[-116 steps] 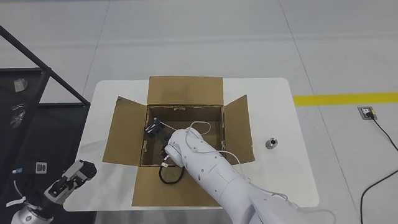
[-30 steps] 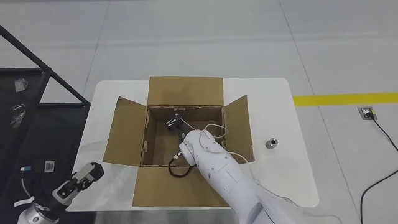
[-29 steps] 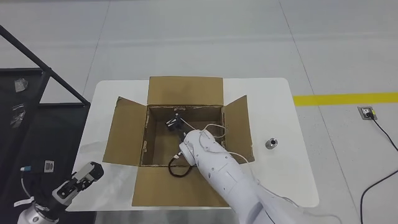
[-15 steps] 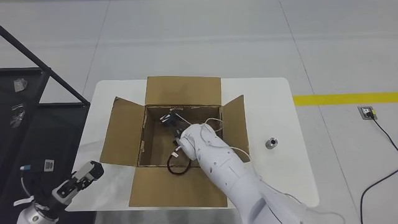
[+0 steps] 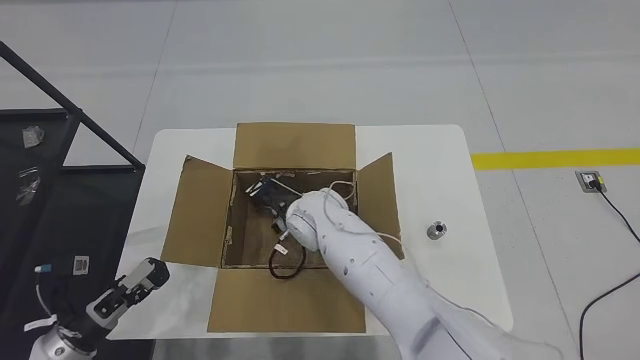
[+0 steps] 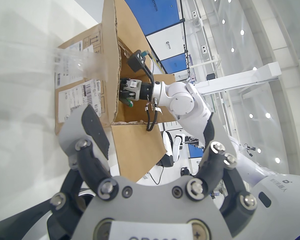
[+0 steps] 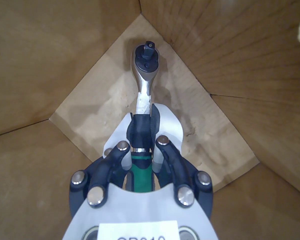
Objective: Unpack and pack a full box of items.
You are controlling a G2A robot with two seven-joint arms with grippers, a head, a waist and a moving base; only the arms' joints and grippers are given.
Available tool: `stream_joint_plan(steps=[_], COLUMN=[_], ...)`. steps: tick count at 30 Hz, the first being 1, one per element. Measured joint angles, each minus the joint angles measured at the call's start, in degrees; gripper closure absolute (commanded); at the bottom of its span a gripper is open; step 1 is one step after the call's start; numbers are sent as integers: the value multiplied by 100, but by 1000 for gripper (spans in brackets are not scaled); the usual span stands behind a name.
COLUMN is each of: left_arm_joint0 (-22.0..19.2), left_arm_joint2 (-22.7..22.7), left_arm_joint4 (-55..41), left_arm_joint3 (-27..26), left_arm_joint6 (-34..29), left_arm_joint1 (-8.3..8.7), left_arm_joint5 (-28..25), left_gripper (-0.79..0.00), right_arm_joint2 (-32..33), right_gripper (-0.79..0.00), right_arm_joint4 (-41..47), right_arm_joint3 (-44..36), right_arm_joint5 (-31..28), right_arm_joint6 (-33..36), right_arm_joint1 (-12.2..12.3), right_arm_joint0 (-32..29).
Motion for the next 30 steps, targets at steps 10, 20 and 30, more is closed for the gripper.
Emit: stream_joint_plan(steps=[10,20,30], left_arm_joint0=[59,79,108], left_arm_joint2=[-18,-11,-16], left_arm_joint4=[9,37,28], left_arm_joint3=[-62,-81,-66], left_arm_joint6=[21,50,87], left_arm_joint1=[10,20,28], left_arm_joint5=[-26,-9,-11], left_gripper=[-785,-785,-785], right_arm_joint2=[77,298,476], right_gripper=[0,-46,-215], right_arm_joint4=[-836,-758,-491], right_arm_joint3=[-619,-325,238], right_arm_joint5=[541,451,300], right_arm_joint6=[1521,1665,1302], right_arm_joint1=[317,373,325], right_arm_joint0=[-302,-339,-204])
